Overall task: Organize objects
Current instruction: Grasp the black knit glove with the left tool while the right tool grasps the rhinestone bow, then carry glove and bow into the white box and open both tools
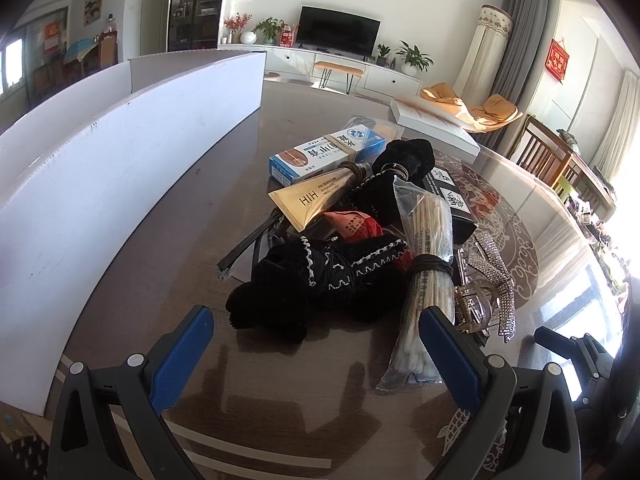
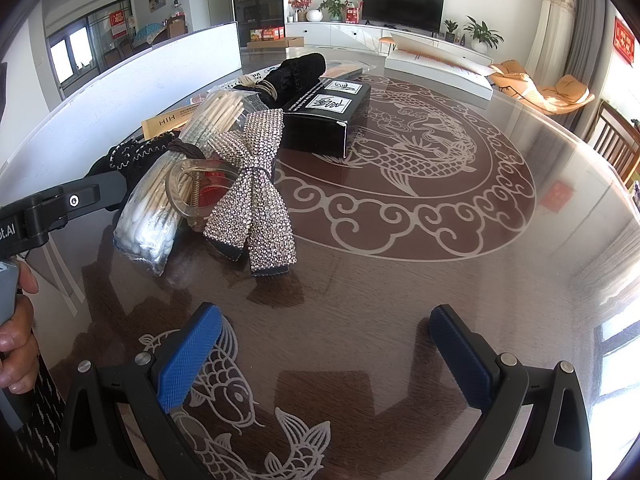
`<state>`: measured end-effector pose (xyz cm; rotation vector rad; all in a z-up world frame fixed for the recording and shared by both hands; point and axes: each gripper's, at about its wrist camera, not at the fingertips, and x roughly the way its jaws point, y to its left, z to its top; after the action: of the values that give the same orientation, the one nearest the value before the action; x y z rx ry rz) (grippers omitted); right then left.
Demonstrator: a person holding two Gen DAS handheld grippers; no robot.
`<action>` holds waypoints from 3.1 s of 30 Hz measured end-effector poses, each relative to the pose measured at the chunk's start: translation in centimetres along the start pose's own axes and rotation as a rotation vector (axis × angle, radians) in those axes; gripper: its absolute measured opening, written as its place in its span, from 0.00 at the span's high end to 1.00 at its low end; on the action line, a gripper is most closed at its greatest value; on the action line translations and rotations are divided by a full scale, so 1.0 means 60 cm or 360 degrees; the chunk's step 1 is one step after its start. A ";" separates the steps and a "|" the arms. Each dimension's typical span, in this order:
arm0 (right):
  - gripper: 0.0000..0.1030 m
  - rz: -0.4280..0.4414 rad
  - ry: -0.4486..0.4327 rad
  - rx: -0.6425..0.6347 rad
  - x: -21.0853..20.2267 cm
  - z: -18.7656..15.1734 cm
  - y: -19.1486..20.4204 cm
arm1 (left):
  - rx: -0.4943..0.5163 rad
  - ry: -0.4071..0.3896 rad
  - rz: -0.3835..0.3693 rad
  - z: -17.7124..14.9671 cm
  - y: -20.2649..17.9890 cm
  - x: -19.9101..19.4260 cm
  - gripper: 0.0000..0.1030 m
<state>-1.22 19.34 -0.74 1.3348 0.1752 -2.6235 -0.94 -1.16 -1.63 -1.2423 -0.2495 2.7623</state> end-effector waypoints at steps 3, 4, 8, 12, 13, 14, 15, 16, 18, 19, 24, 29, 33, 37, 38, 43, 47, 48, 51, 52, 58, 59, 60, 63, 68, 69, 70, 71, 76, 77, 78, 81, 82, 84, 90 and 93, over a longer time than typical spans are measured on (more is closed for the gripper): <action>0.00 0.0000 0.0000 0.0000 0.000 0.000 0.000 | -0.0160 -0.0021 -0.0016 0.007 0.039 -0.009 0.00; 0.00 0.0000 0.0000 0.0000 0.000 0.000 0.000 | -0.0219 -0.0019 -0.0034 0.009 0.052 -0.011 0.00; 0.00 0.0000 0.0000 0.0000 0.000 0.000 0.000 | -0.0355 0.0018 -0.0152 0.008 0.084 -0.012 0.00; 0.00 0.0000 0.0000 0.0000 0.000 0.000 -0.001 | -0.0319 0.0066 -0.0221 0.003 0.073 -0.007 0.00; 0.00 0.0000 0.0000 0.0000 0.000 0.000 0.000 | -0.0294 0.0069 -0.0206 0.004 0.067 -0.004 0.00; 0.00 0.0000 0.0000 0.0000 0.000 0.000 0.000 | -0.0270 0.0071 -0.0193 0.005 0.061 -0.002 0.00; 0.00 0.0000 -0.0001 0.0000 0.000 0.000 -0.001 | -0.0244 0.0079 -0.0177 0.008 0.055 0.001 0.00; 0.00 0.0000 -0.0001 0.0000 0.000 0.000 0.000 | -0.0213 0.0089 -0.0157 0.013 0.049 0.006 0.00; 0.00 0.0000 -0.0001 0.0000 0.000 0.000 -0.001 | -0.0118 0.0077 -0.0136 0.024 0.040 0.007 0.00; 0.00 0.0000 -0.0001 0.0000 0.000 0.000 0.000 | -0.0058 0.0063 -0.0133 0.031 0.037 0.007 0.00; 0.00 0.0001 -0.0001 -0.0001 0.000 0.000 -0.001 | 0.0095 0.0213 -0.0390 0.070 0.036 0.048 0.00; 0.00 0.0000 -0.0001 -0.0001 0.000 0.000 0.000 | 0.0397 0.0408 -0.0693 0.045 0.004 0.047 0.00; 0.00 0.0001 -0.0001 -0.0001 0.000 0.000 0.000 | 0.0540 0.0394 -0.0742 0.028 0.001 0.010 0.00; 0.00 0.0001 -0.0001 -0.0001 0.000 0.000 0.000 | 0.0397 0.0312 -0.0572 0.050 0.018 0.006 0.00; 0.00 0.0001 -0.0001 -0.0001 0.000 0.000 0.000 | 0.0373 0.0321 -0.0533 0.055 0.017 0.012 0.00; 0.00 0.0001 -0.0001 -0.0001 0.000 0.000 0.000 | 0.0561 0.0198 -0.0406 0.060 -0.039 0.007 0.00; 0.00 0.0001 -0.0001 -0.0001 0.000 0.000 0.000 | 0.0704 0.0242 -0.0448 0.057 -0.074 0.018 0.17; 0.00 0.0001 -0.0001 -0.0001 0.000 0.000 0.000 | 0.0713 0.0287 -0.0446 0.056 -0.075 0.028 0.30; 0.00 0.0001 -0.0001 -0.0001 0.000 0.000 0.000 | 0.0648 0.0353 -0.0502 0.053 -0.054 0.038 0.54; 0.00 0.0001 -0.0001 -0.0001 0.000 0.000 0.001 | 0.0618 0.0361 -0.0528 0.054 -0.044 0.033 0.65; 0.00 0.0001 -0.0001 -0.0001 0.000 -0.001 0.000 | 0.0673 0.0389 -0.0502 0.033 -0.025 0.004 0.80; 0.00 0.0001 -0.0001 -0.0001 0.000 -0.001 0.000 | 0.0669 0.0384 -0.0480 0.033 -0.028 0.005 0.74; 0.00 0.0001 -0.0001 -0.0001 0.000 -0.001 0.000 | 0.0667 0.0383 -0.0453 0.033 -0.032 0.008 0.62; 0.00 0.0002 -0.0001 -0.0002 -0.001 -0.001 0.001 | 0.0658 0.0361 -0.0376 0.032 -0.050 0.021 0.26; 0.00 0.0041 0.0011 -0.0006 -0.003 -0.001 0.000 | 0.0590 0.0352 -0.0401 0.021 -0.056 0.026 0.45; 0.00 0.0071 0.0042 -0.0007 -0.006 0.000 -0.003 | 0.0580 0.0374 -0.0405 0.018 -0.054 0.026 0.70; 0.00 0.0106 0.0077 0.0002 -0.009 0.004 -0.006 | 0.0578 0.0399 -0.0408 0.015 -0.053 0.027 0.70; 0.00 0.0141 0.0087 0.0012 -0.016 0.012 -0.011 | 0.0568 0.0375 -0.0419 0.011 -0.049 0.023 0.70; 0.00 0.0325 0.0036 -0.0055 -0.040 0.072 0.005 | 0.0438 0.0356 -0.0488 0.007 -0.029 0.011 0.70; 0.00 0.0337 0.0031 -0.0090 -0.035 0.084 0.015 | 0.0415 0.0354 -0.0461 0.008 -0.025 0.012 0.69; 0.01 0.0342 0.0039 -0.0129 -0.025 0.093 0.024 | 0.0390 0.0365 -0.0429 0.007 -0.021 0.016 0.66; 0.19 0.0366 0.0135 -0.0196 0.011 0.110 0.035 | 0.0319 0.0405 -0.0401 0.004 -0.013 0.023 0.50; 0.33 0.0453 0.0139 -0.0150 0.014 0.114 0.029 | 0.0326 0.0405 -0.0394 0.002 -0.015 0.023 0.48; 0.44 0.0522 0.0175 -0.0091 0.020 0.118 0.017 | 0.0387 0.0421 -0.0356 -0.003 -0.027 0.026 0.47; 0.46 0.0449 0.0197 -0.0044 -0.010 0.102 -0.009 | 0.0507 0.0394 -0.0324 -0.014 -0.054 0.022 0.67; 0.46 0.0463 0.0148 0.0047 -0.041 0.095 -0.034 | 0.0489 0.0286 -0.0386 -0.008 -0.054 -0.011 0.67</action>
<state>-4.72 20.54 4.64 1.3766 -0.0422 -2.3342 -0.07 1.98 -0.83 -1.2722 0.0380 2.3582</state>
